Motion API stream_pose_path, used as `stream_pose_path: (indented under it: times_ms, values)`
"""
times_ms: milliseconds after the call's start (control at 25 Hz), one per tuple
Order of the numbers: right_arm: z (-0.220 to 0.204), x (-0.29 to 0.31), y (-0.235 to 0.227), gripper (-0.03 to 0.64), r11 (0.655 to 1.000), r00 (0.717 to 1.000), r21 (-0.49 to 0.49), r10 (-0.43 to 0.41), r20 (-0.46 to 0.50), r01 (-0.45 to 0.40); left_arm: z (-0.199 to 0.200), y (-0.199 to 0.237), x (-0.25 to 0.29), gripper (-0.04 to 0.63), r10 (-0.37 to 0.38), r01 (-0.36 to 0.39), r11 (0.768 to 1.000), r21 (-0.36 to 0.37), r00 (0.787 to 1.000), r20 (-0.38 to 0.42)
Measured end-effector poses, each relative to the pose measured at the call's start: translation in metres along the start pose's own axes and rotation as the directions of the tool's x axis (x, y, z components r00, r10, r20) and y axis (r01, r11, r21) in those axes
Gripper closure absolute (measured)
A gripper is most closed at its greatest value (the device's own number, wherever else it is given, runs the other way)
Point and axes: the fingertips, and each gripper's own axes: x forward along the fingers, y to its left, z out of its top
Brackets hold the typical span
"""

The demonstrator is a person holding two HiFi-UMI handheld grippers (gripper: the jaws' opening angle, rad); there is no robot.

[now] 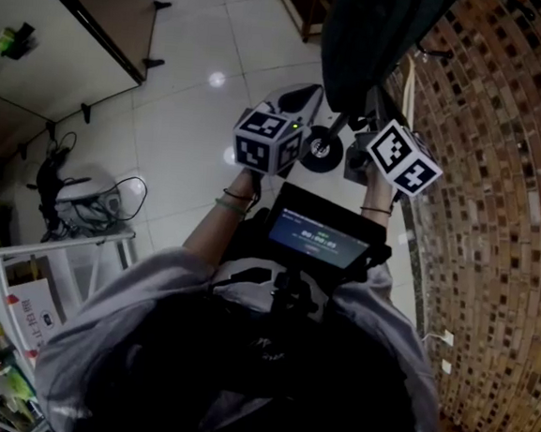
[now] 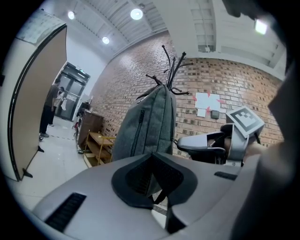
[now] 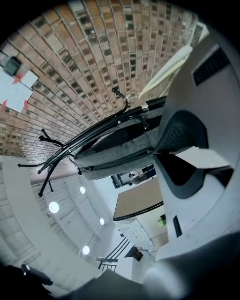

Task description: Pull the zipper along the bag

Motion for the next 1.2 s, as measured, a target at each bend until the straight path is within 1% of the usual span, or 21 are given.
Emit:
stream_pose_path:
  times_ms: [120,240,520,680,800,880,1200]
  values:
    - [-0.003,0.006,-0.003,0.600,1.000,1.000,-0.008,-0.008,-0.010,0.008,-0.001,0.002,0.000,0.588,0.004,-0.004,1.000,-0.005,1.000,-0.004]
    - [-0.005,0.011,-0.004,0.601,1.000,1.000,0.014,0.008,-0.011,-0.008,-0.002,0.004,0.001,0.588,0.005,-0.005,1.000,-0.006,1.000,-0.007]
    - [-0.005,0.024,-0.001,0.608,0.999,0.999,0.020,0.040,-0.031,-0.039,0.000,0.012,0.002,0.588,0.017,-0.018,0.999,-0.029,1.000,-0.006]
    - [-0.005,0.021,0.001,0.612,0.994,0.996,0.077,0.083,-0.015,-0.081,-0.001,0.015,0.002,0.588,0.019,-0.019,0.999,-0.035,1.000,-0.003]
    - [-0.005,0.017,0.004,0.612,0.977,0.989,0.151,0.148,0.005,-0.147,-0.002,0.015,0.003,0.588,0.014,-0.014,0.999,-0.039,1.000,-0.003]
    - [-0.003,0.016,0.006,0.612,0.968,0.984,0.179,0.178,0.010,-0.177,-0.003,0.014,0.004,0.588,0.011,-0.011,0.999,-0.039,1.000,-0.008]
    - [0.001,0.016,0.011,0.612,0.973,0.984,0.151,0.177,-0.008,-0.174,-0.004,0.009,0.008,0.588,-0.002,0.002,1.000,-0.024,1.000,-0.015]
